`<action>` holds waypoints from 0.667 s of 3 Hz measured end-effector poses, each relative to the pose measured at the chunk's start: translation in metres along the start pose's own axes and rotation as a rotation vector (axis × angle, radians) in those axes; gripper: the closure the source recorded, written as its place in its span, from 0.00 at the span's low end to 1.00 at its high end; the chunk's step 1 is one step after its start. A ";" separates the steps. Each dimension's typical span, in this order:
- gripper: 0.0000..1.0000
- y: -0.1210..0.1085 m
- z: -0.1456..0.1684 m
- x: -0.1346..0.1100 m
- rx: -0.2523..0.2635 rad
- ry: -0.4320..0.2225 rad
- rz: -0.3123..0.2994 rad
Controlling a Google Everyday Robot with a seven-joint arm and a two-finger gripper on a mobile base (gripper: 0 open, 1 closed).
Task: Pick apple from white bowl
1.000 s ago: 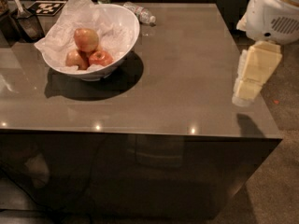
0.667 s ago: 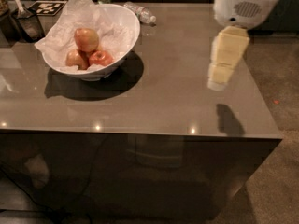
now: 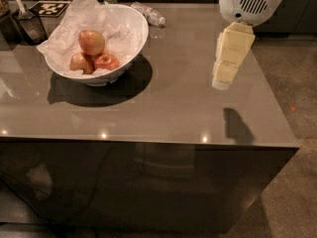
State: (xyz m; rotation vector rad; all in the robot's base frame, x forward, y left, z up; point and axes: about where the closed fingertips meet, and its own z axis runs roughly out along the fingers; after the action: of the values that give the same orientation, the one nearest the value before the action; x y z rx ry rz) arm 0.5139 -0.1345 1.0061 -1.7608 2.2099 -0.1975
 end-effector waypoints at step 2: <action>0.00 -0.045 0.013 -0.101 0.024 -0.095 -0.100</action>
Offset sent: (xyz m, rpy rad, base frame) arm 0.0909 0.1272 0.0149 -0.0070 0.0232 0.1898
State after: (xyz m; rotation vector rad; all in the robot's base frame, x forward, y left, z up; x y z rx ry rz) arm 0.5794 -0.0465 1.0224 -1.8309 2.0476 -0.1585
